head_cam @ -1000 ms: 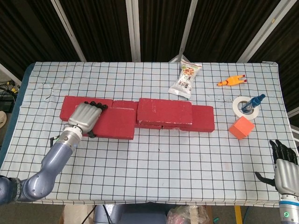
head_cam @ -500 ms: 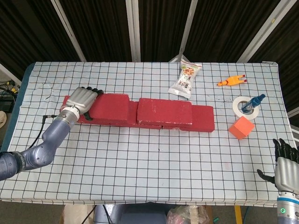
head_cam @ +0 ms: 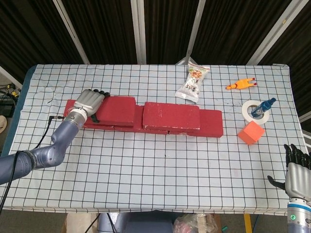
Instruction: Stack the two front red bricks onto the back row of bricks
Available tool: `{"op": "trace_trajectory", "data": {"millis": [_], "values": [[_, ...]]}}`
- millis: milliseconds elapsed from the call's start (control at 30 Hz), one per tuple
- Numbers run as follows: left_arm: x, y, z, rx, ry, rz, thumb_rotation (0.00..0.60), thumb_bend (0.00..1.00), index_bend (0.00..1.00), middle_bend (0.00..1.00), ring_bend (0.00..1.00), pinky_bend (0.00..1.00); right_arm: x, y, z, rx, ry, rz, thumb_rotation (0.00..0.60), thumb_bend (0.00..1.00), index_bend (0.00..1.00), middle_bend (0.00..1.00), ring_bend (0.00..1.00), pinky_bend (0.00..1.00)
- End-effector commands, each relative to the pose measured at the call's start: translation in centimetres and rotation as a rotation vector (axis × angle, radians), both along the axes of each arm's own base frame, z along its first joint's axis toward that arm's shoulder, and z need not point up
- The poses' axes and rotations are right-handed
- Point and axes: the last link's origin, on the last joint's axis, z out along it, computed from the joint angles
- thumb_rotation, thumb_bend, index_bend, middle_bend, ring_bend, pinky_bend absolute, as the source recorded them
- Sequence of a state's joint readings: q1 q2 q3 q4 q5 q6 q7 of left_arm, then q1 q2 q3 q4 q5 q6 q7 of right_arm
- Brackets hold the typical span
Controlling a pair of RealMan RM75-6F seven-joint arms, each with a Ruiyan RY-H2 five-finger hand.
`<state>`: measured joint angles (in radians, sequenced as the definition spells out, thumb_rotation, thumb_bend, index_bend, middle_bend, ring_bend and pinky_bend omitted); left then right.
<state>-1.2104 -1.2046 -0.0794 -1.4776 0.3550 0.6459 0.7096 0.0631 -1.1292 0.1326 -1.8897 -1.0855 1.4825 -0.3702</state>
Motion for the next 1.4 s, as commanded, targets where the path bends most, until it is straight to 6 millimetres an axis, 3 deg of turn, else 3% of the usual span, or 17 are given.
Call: {"op": "trace_trajectory", "data": {"millis": [33, 567, 1400], "values": [[0.2, 0.3, -0.6, 0.007, -0.003, 0.009, 0.6, 0.0, 0.24, 0.25, 0.17, 0.22, 0.0, 0.0, 0.0, 0.001, -0.001, 0.001, 0.6, 0.18, 0.02, 0.0, 0.0, 0.0], [1.2, 0.8, -2.6, -0.006, -0.001, 0.018, 0.6, 0.0, 0.24, 0.24, 0.16, 0.22, -0.1, 0.0, 0.3, -0.011, -0.007, -0.004, 0.6, 0.18, 0.02, 0.0, 0.0, 0.0], [2.0, 0.4, -3.7, -0.013, 0.024, 0.002, 0.6, 0.0, 0.23, 0.23, 0.16, 0.21, -0.1, 0.0, 0.4, -0.017, -0.017, 0.001, 0.6, 0.18, 0.02, 0.0, 0.0, 0.0]]}}
